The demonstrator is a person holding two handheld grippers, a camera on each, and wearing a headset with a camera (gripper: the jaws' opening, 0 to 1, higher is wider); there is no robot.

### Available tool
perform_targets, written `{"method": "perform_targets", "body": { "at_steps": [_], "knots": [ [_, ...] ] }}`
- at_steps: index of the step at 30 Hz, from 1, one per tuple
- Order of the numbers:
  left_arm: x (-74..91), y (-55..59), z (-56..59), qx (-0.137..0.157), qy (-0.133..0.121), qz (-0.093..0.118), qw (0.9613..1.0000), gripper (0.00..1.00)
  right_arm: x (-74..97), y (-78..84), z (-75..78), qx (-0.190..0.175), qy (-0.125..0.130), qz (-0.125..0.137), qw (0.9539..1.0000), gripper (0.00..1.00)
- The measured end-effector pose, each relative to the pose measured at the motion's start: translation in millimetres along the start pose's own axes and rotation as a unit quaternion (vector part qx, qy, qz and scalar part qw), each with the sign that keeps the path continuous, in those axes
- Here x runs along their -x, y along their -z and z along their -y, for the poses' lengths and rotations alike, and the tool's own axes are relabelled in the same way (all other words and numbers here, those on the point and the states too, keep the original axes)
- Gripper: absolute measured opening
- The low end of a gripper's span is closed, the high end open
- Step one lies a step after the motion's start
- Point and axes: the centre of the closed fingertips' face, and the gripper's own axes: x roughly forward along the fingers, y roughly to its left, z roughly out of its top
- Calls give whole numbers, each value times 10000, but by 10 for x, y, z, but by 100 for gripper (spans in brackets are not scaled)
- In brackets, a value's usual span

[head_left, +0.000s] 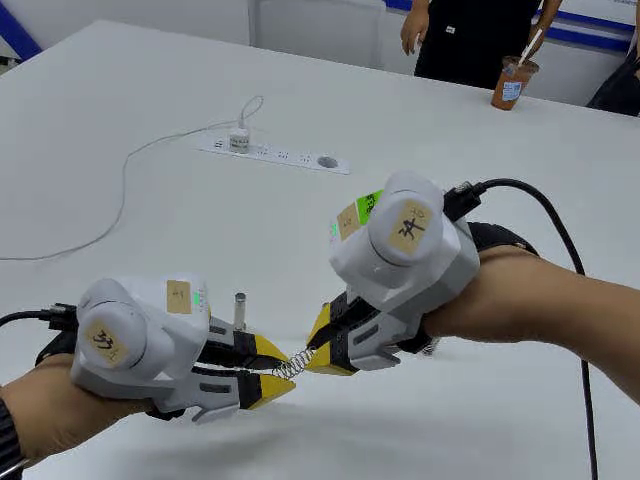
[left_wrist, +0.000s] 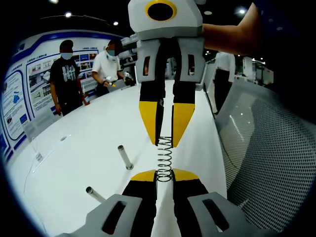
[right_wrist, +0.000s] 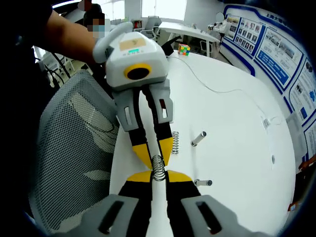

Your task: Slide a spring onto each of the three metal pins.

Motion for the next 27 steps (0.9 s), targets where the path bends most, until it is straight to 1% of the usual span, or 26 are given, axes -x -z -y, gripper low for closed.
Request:
{"method": "perform_targets", "body": {
  "at_steps": [1,16,20,24,27],
  "knots": [
    [-1,-2,3,-5,4,6,10000,11,2,-23,-3,-6,-3,44,10000,11],
    [-1,-47,-4,-1,-14,91,10000,11,3,-194,-5,73,48,260,9996,11],
    [1,-50,1,61,-3,144,9999,10,-1,-218,-10,51,21,298,9995,11],
    [5,-50,-4,76,-22,173,9998,10,-1,-207,-1,-5,0,303,9995,12],
    [5,-63,-7,78,-23,204,9998,10,-6,-201,3,-38,-9,309,9995,14]
  ]
}}
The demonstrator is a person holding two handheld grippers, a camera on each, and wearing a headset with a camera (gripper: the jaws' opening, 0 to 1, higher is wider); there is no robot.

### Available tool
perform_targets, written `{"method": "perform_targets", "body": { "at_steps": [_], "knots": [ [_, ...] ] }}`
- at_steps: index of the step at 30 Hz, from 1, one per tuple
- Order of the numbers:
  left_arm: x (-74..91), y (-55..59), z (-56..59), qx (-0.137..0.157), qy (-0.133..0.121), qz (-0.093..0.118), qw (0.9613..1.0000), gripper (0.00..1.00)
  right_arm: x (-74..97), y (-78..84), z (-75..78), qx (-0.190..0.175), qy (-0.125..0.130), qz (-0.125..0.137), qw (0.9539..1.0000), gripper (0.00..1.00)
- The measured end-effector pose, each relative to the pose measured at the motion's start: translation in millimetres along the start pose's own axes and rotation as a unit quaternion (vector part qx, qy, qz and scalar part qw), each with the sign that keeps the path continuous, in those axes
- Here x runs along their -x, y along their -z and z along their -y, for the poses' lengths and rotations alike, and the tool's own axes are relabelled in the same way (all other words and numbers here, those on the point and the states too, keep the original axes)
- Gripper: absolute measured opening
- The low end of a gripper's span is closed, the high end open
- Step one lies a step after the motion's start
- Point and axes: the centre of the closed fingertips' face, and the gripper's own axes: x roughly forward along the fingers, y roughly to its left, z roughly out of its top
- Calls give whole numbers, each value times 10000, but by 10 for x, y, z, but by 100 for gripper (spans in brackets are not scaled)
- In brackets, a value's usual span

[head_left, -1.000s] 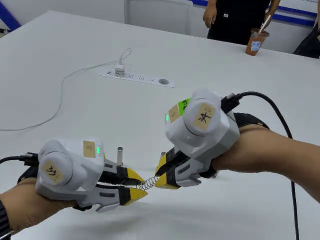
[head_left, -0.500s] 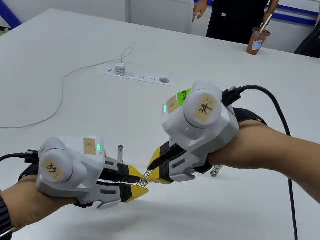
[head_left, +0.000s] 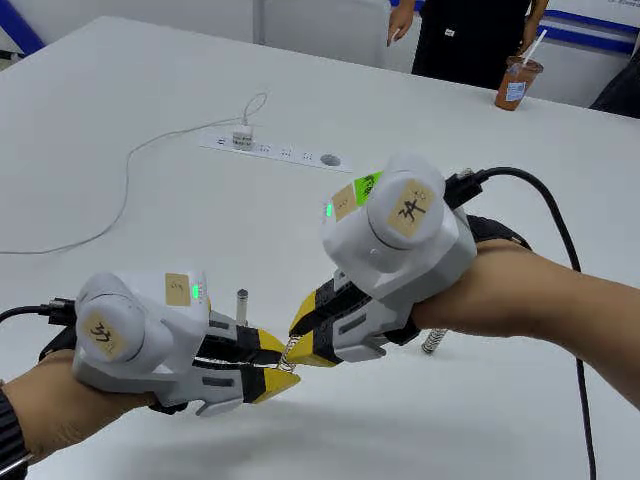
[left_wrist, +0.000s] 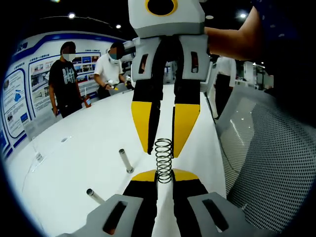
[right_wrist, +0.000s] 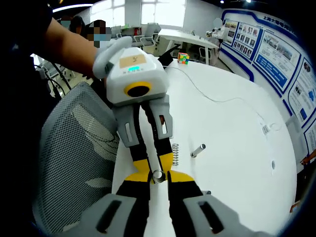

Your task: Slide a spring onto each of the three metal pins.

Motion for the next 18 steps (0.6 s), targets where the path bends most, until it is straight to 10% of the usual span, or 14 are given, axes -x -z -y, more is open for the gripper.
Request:
{"method": "perform_targets", "body": {
  "at_steps": [18],
  "knots": [
    [8,-25,-31,153,-60,106,9998,10,-1,20,13,-31,54,74,10000,12]
  ]
}}
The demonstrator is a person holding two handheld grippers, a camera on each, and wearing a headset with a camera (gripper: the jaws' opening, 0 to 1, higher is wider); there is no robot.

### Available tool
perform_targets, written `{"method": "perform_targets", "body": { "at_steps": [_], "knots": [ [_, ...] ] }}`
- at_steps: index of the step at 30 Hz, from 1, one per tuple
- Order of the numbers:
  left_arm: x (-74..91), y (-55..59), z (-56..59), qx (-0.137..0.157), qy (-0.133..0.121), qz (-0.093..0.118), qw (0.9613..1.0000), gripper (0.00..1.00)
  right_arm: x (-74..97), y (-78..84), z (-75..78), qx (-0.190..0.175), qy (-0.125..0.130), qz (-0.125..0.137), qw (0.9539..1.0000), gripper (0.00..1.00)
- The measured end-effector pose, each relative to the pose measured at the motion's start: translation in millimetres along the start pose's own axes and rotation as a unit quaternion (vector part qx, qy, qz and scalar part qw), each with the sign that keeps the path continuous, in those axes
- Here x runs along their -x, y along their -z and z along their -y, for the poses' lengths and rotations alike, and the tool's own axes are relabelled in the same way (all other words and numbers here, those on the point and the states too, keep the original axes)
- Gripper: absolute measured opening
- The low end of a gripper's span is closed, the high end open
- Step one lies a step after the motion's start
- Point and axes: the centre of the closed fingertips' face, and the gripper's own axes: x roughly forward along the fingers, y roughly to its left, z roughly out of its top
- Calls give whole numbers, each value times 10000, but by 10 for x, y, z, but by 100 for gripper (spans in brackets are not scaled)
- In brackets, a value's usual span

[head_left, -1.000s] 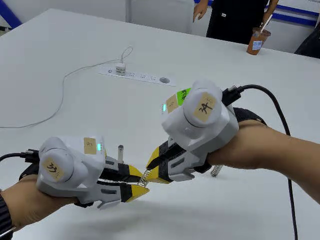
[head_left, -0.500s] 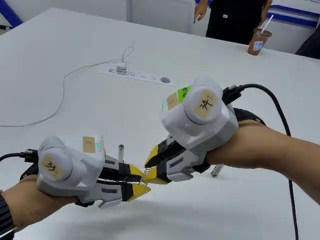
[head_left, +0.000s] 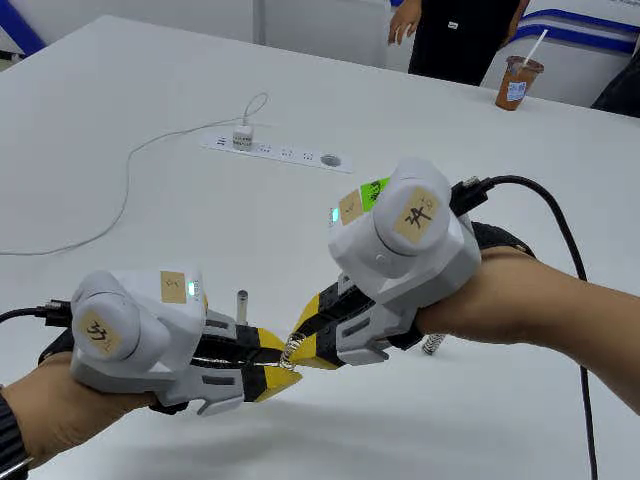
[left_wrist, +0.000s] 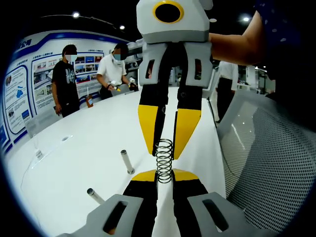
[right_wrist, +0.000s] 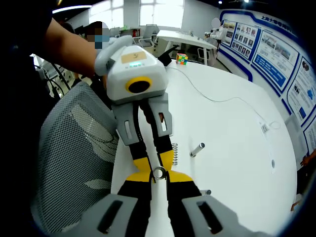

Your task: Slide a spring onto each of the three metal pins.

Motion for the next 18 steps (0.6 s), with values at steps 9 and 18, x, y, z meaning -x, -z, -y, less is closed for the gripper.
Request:
{"method": "perform_targets", "body": {
  "at_steps": [9,18],
  "knots": [
    [0,-22,-3,-8,-5,7,10000,10,2,-44,4,28,33,92,9999,12],
    [-21,-41,15,-92,1,-27,10000,11,3,-62,-1,10,60,149,9999,11]
  ]
}}
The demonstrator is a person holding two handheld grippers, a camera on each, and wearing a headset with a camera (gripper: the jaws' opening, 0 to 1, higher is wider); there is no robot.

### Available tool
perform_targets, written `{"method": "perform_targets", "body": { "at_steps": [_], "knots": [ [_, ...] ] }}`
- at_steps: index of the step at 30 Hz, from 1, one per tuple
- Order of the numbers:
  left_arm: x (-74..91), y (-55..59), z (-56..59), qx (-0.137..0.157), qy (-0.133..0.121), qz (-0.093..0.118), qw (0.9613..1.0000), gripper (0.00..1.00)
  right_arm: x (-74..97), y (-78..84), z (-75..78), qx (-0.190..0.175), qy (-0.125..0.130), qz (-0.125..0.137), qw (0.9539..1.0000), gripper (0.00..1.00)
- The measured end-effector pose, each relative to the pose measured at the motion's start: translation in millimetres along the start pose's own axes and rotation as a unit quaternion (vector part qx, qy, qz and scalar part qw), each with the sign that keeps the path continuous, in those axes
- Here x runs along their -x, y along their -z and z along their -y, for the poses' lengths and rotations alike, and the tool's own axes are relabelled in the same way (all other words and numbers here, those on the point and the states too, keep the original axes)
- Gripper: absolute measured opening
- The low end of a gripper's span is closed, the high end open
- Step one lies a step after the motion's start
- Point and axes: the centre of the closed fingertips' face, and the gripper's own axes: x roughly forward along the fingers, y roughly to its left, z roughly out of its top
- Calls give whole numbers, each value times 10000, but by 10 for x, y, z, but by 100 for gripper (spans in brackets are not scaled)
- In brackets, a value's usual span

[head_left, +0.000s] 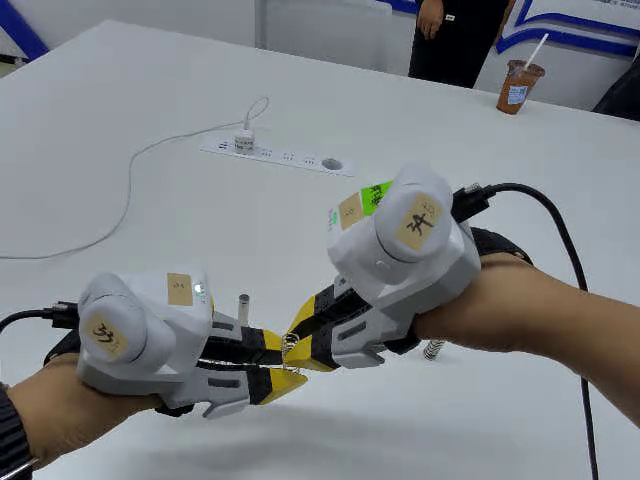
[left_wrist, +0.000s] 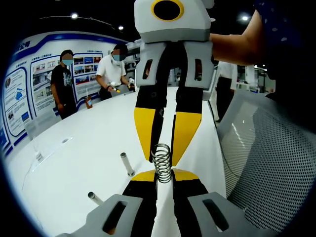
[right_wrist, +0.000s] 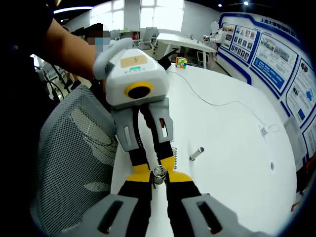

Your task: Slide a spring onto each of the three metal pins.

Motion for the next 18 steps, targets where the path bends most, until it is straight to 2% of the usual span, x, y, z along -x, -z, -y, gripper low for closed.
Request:
{"method": "perform_targets", "body": {
  "at_steps": [8,14,18],
  "knots": [
    [18,-17,-37,-38,-64,-20,10000,12,36,13,45,-94,91,79,9999,11],
    [24,-11,-52,-5,-101,-24,9999,16,66,28,90,-166,151,119,9997,11],
    [69,-15,-103,81,-210,28,9997,20,107,44,144,-239,227,158,9993,11]
  ]
}}
